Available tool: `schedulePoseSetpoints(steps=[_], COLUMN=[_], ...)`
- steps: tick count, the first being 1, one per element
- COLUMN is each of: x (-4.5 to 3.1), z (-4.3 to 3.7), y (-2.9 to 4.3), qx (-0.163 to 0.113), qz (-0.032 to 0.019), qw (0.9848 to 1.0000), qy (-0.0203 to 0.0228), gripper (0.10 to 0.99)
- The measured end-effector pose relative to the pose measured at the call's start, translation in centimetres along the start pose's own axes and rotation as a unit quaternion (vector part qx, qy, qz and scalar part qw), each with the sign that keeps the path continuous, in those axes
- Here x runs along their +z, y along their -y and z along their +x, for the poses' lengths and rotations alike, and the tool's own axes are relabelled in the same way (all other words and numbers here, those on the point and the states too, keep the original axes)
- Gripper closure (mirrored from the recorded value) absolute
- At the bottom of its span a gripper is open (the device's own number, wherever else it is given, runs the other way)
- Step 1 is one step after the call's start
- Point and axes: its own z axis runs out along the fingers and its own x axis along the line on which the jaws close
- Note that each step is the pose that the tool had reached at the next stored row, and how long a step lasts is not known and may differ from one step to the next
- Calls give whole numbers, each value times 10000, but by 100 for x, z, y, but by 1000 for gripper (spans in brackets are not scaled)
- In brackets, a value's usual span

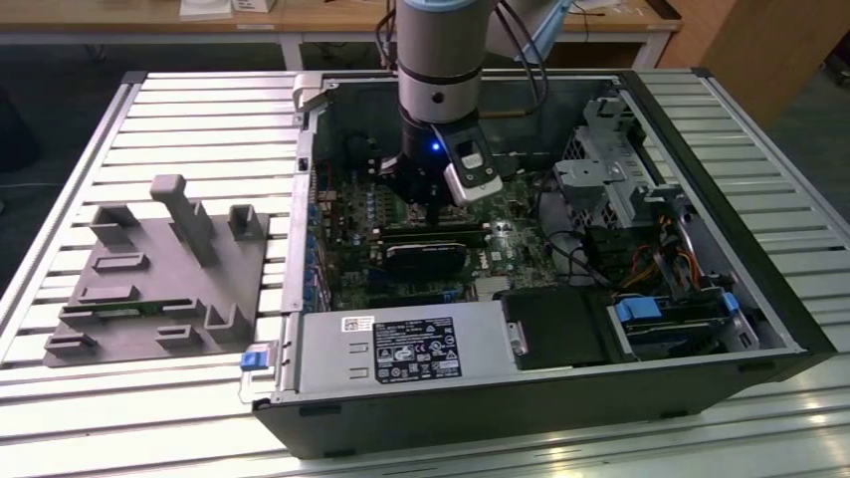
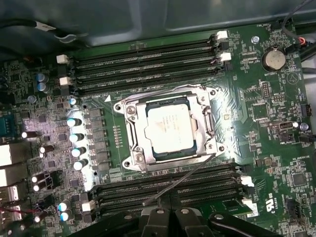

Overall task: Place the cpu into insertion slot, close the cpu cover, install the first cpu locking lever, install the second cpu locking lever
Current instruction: 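Install the second cpu locking lever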

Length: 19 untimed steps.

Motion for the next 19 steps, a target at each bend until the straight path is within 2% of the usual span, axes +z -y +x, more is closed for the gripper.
schedulePoseSetpoints(steps=[6,14,15,19], x=[-16,-163,-165,-167], z=[-1,-6,-7,-7], y=[0,-4,-4,-1], qx=[-12,-16,-20,-47], qz=[0,-5,-26,-208], qw=[10000,10000,10000,9998], qy=[0,-2,-4,-39], gripper=[980,980,980,980])
